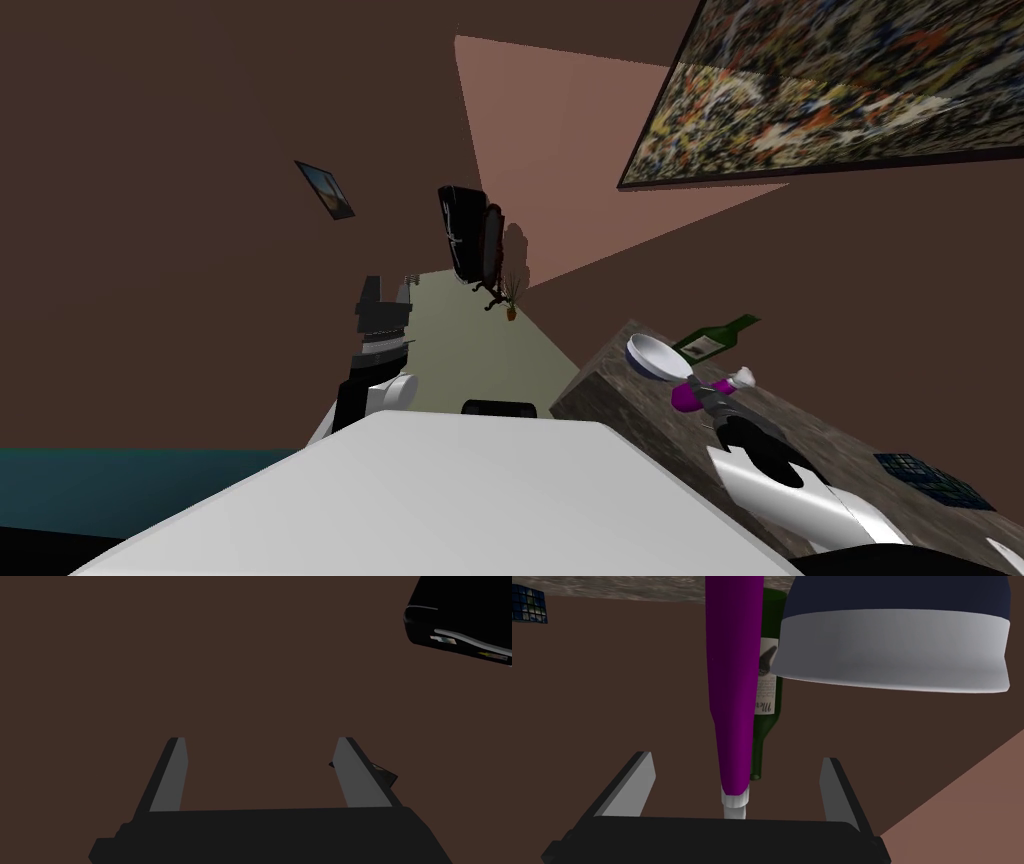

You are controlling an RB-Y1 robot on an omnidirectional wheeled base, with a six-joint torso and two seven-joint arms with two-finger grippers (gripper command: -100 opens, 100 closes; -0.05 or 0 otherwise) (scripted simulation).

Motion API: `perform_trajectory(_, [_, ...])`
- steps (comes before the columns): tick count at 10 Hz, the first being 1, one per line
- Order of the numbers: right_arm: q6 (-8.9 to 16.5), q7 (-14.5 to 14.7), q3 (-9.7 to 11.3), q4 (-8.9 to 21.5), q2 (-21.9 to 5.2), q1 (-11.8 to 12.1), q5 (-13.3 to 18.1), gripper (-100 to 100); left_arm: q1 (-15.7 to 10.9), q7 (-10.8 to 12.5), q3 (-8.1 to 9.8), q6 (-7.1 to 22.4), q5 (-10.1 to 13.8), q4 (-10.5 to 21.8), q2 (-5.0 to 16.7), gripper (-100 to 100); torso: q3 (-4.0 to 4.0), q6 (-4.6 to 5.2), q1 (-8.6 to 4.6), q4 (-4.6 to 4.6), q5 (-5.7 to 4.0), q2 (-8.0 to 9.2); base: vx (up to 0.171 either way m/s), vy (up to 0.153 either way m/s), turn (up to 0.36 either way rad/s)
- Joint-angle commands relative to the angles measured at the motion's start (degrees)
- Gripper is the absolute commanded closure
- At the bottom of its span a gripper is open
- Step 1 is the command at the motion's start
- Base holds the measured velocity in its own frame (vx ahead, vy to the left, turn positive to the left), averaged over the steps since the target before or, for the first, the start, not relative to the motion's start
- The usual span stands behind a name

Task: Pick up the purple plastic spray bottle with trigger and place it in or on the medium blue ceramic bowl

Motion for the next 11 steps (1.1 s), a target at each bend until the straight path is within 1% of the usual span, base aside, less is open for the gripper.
perform_trajectory(1, [1.9,0.1,0.1,-1.5,-0.5,1.0,-1.3,-100,0.0,0.0,0.00,0.0,0.0,0.0,0.0,0,0.00,0.00,0.00,0.00,0.00,0.00,-0.002,-0.035,0.031])
perform_trajectory(4, [5.8,0.1,0.3,-4.7,-1.6,3.1,-4.0,-100,0.0,0.0,0.00,0.0,0.0,0.0,0.0,0,0.01,0.00,-0.02,0.00,0.00,0.01,-0.006,-0.044,0.049])
perform_trajectory(5, [6.5,0.1,0.4,-5.3,-1.8,3.5,-4.6,-100,0.0,0.0,0.00,0.0,0.0,0.0,0.0,0,0.01,0.00,-0.05,0.00,-0.01,0.02,-0.004,-0.040,0.038])
perform_trajectory(6, [8.0,0.1,0.5,-6.4,-2.2,4.3,-5.6,-100,0.0,0.0,0.00,0.0,0.0,0.0,0.0,0,0.01,0.00,-0.01,0.00,-0.01,0.01,-0.001,-0.037,0.040])
perform_trajectory(7, [8.7,0.1,0.6,-7.0,-2.4,4.7,-6.1,-100,0.0,0.0,0.00,0.0,0.0,0.0,0.0,0,0.00,0.00,0.00,0.00,0.00,0.00,0.004,-0.037,0.039])
perform_trajectory(9, [10.8,0.0,0.8,-8.6,-2.9,5.9,-7.7,-100,0.0,0.0,0.00,0.0,0.0,0.0,0.0,0,-0.01,0.00,0.00,0.00,0.00,-0.02,-0.002,-0.037,0.039])
perform_trajectory(10, [10.2,0.1,0.7,-8.1,-2.8,5.4,-7.3,-100,0.0,0.0,0.00,0.0,0.0,0.0,0.0,0,0.00,0.00,0.00,0.00,0.00,0.00,-0.003,-0.017,0.009])
perform_trajectory(11, [10.4,0.1,0.7,-8.2,-2.9,5.5,-7.4,0,0.0,0.0,0.00,0.0,0.0,0.0,0.0,0,0.00,0.01,0.07,0.00,0.00,-0.01,0.000,0.000,0.000])
